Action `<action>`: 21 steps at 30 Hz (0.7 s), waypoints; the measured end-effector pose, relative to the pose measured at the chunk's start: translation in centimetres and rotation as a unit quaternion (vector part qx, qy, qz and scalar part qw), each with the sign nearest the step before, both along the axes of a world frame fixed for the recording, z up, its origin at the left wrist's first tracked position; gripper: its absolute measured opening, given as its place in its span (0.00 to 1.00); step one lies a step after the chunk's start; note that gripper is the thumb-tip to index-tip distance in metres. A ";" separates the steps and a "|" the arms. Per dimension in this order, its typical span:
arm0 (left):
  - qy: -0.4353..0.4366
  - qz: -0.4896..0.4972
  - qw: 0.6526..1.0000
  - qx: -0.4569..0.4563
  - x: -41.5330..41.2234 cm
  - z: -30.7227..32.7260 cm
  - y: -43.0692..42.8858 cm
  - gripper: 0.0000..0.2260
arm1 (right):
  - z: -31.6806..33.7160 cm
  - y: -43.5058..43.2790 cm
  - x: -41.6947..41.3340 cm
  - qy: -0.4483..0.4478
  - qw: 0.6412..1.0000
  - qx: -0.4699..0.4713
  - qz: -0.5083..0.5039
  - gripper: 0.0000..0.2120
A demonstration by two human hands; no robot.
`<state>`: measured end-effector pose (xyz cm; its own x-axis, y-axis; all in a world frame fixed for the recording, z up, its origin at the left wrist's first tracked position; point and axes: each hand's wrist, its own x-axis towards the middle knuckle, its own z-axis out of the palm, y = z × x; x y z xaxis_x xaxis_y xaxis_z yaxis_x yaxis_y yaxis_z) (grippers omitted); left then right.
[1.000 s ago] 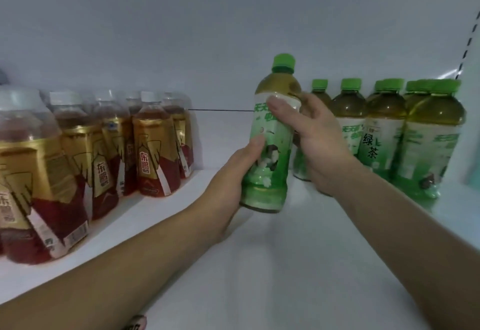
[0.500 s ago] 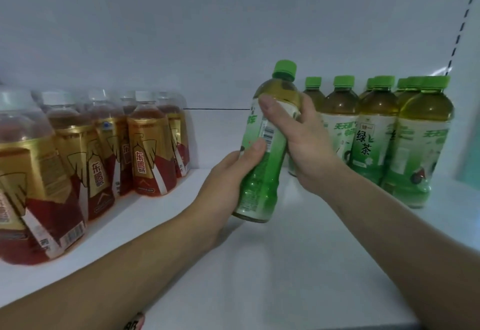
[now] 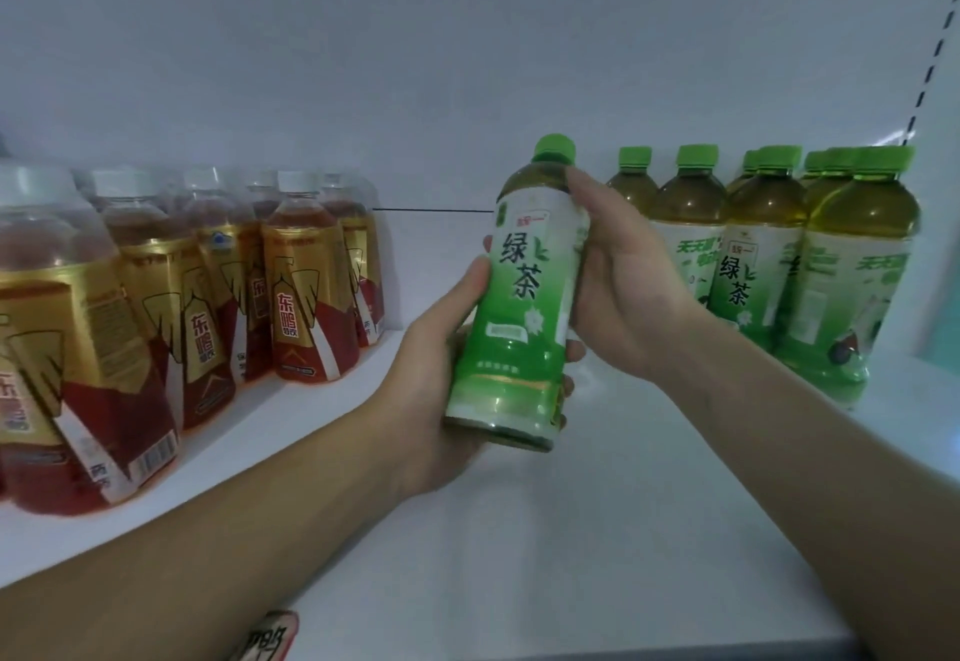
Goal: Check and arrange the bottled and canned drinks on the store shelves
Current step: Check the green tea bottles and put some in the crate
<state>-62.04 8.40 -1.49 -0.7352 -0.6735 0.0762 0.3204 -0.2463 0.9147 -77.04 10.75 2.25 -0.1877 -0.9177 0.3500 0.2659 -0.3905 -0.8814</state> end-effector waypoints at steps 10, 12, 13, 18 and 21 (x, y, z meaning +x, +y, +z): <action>-0.045 0.098 0.993 -0.046 -1.0 0.3 -1.2 0.26 | 0.0 -0.4 -0.2 0.060 0.994 -0.025 -0.088 0.28; -0.018 0.034 0.999 -0.017 -0.6 0.4 -1.4 0.27 | 0.1 0.0 -0.1 0.036 0.999 -0.014 -0.015 0.25; -0.011 0.009 1.000 -0.011 -0.4 0.4 -1.3 0.28 | 0.1 0.1 -0.2 0.038 0.999 -0.013 -0.006 0.24; -0.060 0.053 0.993 -0.083 -0.8 -0.1 -0.3 0.26 | 0.3 0.3 0.0 0.117 0.979 -0.042 -0.164 0.27; -0.074 0.084 0.988 -0.102 -0.7 -0.3 0.6 0.24 | 0.0 0.0 0.3 0.138 0.976 -0.030 -0.163 0.29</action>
<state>-62.78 9.05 -1.75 -0.6270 -0.7691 0.1240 0.2006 -0.0056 0.9797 -76.77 10.75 2.24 -0.3569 -0.8018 0.4794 -0.1263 -0.4671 -0.8752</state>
